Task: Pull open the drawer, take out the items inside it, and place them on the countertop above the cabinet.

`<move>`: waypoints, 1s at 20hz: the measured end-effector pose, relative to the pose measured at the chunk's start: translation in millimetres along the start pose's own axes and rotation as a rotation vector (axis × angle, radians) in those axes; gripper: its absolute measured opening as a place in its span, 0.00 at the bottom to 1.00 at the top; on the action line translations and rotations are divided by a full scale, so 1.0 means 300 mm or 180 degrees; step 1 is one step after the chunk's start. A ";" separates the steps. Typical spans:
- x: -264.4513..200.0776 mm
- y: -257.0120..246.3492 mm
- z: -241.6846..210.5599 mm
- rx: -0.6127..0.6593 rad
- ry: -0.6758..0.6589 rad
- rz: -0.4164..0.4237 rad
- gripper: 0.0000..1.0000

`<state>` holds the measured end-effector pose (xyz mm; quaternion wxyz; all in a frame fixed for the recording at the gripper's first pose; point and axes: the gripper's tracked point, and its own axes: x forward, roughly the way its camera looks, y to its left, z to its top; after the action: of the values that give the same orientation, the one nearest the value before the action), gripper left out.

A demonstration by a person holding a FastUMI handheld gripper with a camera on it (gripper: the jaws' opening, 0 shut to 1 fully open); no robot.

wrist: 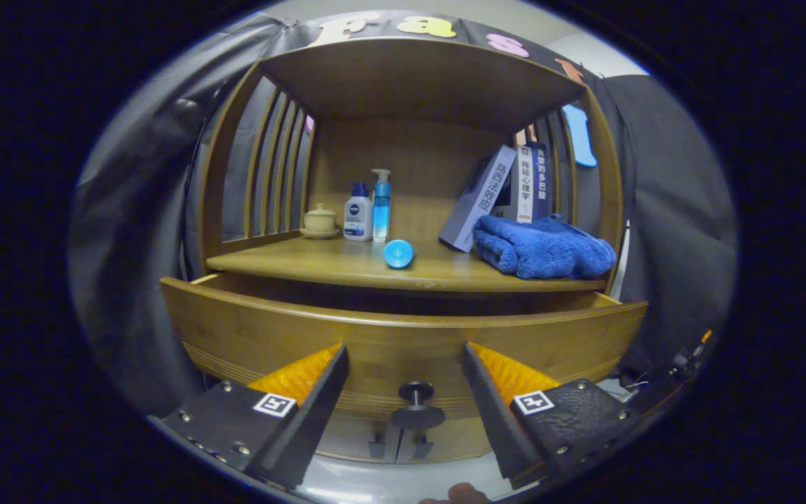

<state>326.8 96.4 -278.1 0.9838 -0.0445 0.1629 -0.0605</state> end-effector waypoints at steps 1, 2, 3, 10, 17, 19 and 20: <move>0.022 -0.001 0.007 -0.0003 -0.0004 0.0006 0.98; 0.044 -0.002 0.018 0.0000 0.0007 0.0013 0.98; 0.063 -0.005 0.021 0.0003 0.0002 0.0028 0.98; 0.145 -0.004 0.036 -0.0026 -0.0047 0.0058 0.98; 0.181 0.004 0.043 -0.0053 -0.0146 0.0024 0.98; 0.183 0.001 0.041 -0.0070 -0.0161 0.0020 0.98; 0.184 0.001 0.042 -0.0079 -0.0166 0.0022 0.98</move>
<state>382.8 90.1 -283.6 0.9873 -0.0578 0.1380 -0.0540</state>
